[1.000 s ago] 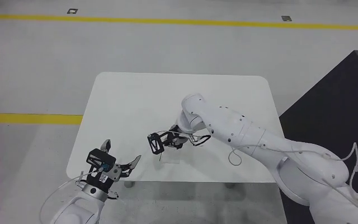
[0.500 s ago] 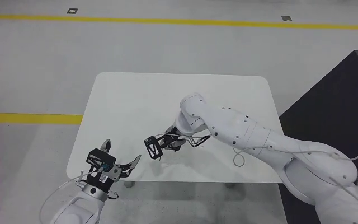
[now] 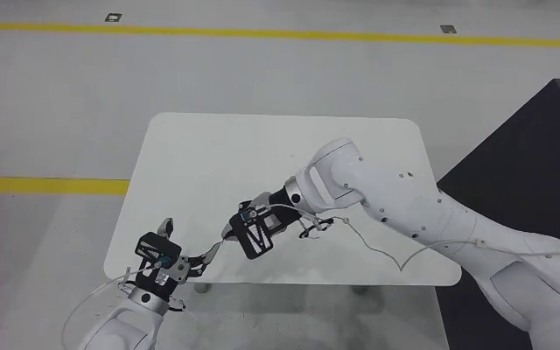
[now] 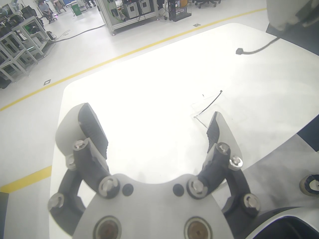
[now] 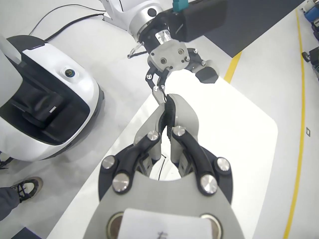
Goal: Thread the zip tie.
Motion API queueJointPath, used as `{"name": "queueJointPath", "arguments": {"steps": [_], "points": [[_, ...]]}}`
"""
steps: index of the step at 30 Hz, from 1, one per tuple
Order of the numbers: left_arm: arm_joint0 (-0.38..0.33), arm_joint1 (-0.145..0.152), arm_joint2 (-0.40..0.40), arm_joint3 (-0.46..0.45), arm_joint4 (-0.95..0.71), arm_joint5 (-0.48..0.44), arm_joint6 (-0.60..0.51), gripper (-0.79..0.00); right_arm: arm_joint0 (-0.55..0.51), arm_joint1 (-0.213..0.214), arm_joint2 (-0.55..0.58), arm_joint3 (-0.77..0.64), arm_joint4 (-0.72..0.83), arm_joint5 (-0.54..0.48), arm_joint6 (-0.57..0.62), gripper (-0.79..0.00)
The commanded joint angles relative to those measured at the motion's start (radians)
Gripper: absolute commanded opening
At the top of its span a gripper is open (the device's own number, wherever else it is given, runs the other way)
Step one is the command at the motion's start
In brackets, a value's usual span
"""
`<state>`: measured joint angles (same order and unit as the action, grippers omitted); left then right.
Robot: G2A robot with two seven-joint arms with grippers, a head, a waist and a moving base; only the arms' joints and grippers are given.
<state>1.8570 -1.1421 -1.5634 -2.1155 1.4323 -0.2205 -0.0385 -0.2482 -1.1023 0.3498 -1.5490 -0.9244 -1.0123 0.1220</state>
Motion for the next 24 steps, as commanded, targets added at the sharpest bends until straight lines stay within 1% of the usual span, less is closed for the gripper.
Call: {"name": "queueJointPath", "arguments": {"steps": [1,2,3,7,10,12,14,17,22,24], "points": [[0.000,0.000,0.000,0.000,0.000,0.000,0.000,0.000,0.001,0.028,0.003,-0.002,0.026,0.000,-0.085,-0.785],[0.000,0.000,0.000,0.000,0.000,0.000,0.000,0.000,0.003,0.041,0.004,0.011,0.023,0.000,-0.102,-0.785],[0.000,0.000,0.000,0.000,0.000,0.000,0.000,0.000,0.007,0.050,0.001,0.022,0.008,0.000,-0.092,-0.785],[-0.008,0.001,0.000,0.003,0.003,-0.011,-0.005,0.000,0.007,0.050,0.001,0.022,0.008,0.000,-0.092,-0.785],[-0.037,0.000,-0.035,0.014,-0.042,0.001,-0.016,0.000,-0.001,0.049,-0.002,0.018,0.001,0.006,-0.082,-0.785],[-0.046,0.002,-0.060,0.018,-0.060,-0.005,-0.036,0.000,-0.014,0.046,-0.005,-0.018,0.029,0.000,-0.085,-0.785],[-0.047,0.001,-0.065,0.020,-0.063,-0.001,-0.041,0.000,-0.021,0.047,0.014,-0.060,0.082,0.000,-0.169,-0.785],[-0.047,0.001,-0.065,0.020,-0.063,-0.001,-0.041,0.000,-0.046,0.065,0.049,-0.119,0.115,0.000,-0.352,-0.785],[-0.047,0.001,-0.065,0.020,-0.063,-0.001,-0.041,0.000,-0.090,0.120,0.122,-0.180,0.084,0.000,-0.647,-0.785],[-0.047,0.001,-0.065,0.020,-0.063,-0.001,-0.041,0.000,-0.116,0.146,0.156,-0.187,0.100,0.000,-0.782,-0.785]]}}
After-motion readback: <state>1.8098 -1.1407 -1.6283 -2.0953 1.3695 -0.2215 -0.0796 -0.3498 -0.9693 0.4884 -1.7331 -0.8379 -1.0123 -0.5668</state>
